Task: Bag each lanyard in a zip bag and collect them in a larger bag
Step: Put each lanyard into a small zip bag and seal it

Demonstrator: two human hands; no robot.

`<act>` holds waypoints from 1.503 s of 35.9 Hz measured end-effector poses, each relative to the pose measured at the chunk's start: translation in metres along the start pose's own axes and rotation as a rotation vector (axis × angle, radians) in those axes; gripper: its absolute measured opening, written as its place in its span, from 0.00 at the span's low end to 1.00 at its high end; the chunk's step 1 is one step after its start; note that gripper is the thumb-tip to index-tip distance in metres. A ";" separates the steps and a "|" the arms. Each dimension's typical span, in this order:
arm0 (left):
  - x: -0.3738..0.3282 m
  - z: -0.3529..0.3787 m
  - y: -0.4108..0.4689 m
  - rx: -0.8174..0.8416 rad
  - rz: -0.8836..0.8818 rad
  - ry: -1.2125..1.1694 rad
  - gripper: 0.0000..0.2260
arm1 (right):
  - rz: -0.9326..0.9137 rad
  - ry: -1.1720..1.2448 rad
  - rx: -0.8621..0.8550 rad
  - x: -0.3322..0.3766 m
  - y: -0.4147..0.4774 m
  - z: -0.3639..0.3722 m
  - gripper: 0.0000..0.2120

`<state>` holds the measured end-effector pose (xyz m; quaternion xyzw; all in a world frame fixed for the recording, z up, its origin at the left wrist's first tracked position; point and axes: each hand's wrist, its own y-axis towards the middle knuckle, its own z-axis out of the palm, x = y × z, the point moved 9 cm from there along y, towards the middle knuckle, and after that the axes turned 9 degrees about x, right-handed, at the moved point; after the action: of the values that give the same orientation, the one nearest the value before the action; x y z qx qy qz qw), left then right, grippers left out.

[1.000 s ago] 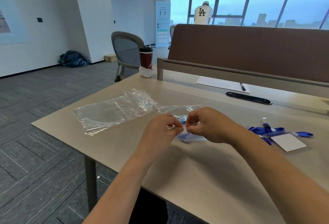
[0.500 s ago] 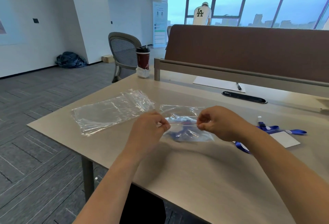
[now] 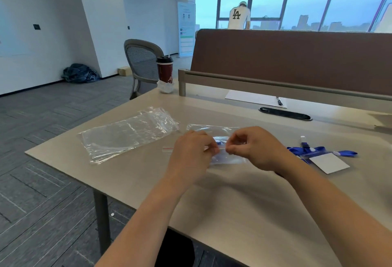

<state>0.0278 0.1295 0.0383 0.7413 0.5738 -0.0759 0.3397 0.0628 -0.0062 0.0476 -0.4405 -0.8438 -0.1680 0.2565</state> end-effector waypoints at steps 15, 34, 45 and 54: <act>-0.001 0.003 0.004 0.040 -0.079 -0.097 0.04 | 0.098 0.380 -0.179 -0.038 -0.022 -0.016 0.03; 0.055 -0.033 -0.029 -0.116 -0.304 -0.075 0.16 | 0.078 0.416 -0.274 -0.051 -0.035 -0.014 0.05; 0.096 -0.017 -0.045 -0.039 -0.429 -0.711 0.01 | 0.080 0.562 -0.281 -0.055 -0.032 -0.009 0.02; 0.102 -0.006 -0.044 -0.109 -0.438 -0.931 0.06 | 0.271 0.528 -0.213 -0.086 -0.028 0.009 0.05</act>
<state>0.0199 0.2191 -0.0268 0.4727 0.5068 -0.4369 0.5734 0.0785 -0.0737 -0.0111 -0.5145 -0.6592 -0.3282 0.4393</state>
